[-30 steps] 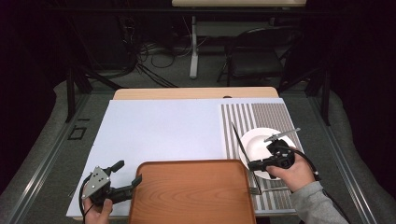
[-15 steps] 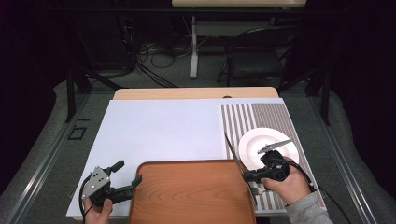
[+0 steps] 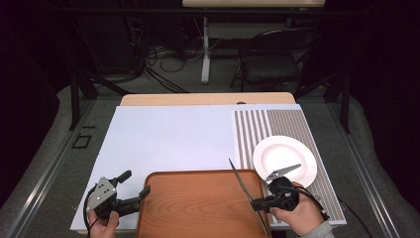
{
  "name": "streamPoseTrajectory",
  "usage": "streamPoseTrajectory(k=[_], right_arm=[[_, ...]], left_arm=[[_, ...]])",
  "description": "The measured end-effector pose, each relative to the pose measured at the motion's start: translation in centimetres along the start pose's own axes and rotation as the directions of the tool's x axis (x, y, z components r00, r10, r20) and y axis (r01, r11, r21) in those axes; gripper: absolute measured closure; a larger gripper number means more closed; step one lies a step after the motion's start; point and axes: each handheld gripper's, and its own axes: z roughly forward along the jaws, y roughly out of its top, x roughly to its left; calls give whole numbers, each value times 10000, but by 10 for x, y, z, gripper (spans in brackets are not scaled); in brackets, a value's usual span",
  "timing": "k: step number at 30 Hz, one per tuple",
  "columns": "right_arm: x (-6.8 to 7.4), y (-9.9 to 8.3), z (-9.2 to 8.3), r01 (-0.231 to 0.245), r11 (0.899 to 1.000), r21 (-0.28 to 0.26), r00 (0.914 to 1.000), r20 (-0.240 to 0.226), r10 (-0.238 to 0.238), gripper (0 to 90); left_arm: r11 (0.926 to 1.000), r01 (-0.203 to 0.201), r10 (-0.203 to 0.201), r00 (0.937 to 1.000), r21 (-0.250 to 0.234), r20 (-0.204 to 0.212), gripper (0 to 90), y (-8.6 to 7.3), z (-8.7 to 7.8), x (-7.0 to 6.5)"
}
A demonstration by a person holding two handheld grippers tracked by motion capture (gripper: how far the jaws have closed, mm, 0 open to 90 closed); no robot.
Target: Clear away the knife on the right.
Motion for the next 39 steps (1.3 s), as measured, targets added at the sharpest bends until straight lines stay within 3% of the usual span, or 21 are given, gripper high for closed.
streamPoseTrajectory(k=[4, 11, 17, 19, 23, 31, 39], right_arm=[[3, -5, 7, 61, 9998, 177, 9998, 210, -64, 801], [7, -13, 16, 72, 9985, 550, 9998, 174, -81, 801], [7, -18, 23, -236, 9981, 575, 9997, -29, 238, 801], [6, -19, 22, -303, 9963, 810, 9995, -63, 310, 801], [5, -20, 23, -480, 9966, 672, 9988, -87, 487, 801], [7, -22, 29, -656, 9920, 1080, 9978, 35, 656, 798], [12, -22, 40, -394, 9897, 1376, 9991, 232, 365, 796]], left_arm=[[10000, -58, 58, 10000, 24, 36, 153, 0, 0, 0], [10000, -56, 56, 10000, 43, 23, 153, 0, 0, 0], [10000, -62, 62, 10000, 25, 36, 153, 0, 0, 0], [10000, -20, 20, 10000, -4, 5, 153, 0, 0, 0], [9999, -86, 85, 10000, 52, 48, 153, 0, 0, 0], [10000, -70, 70, 10000, 49, 28, 153, 0, 0, 0], [10000, -63, 63, 10000, 58, -7, 153, 0, 0, 0]])
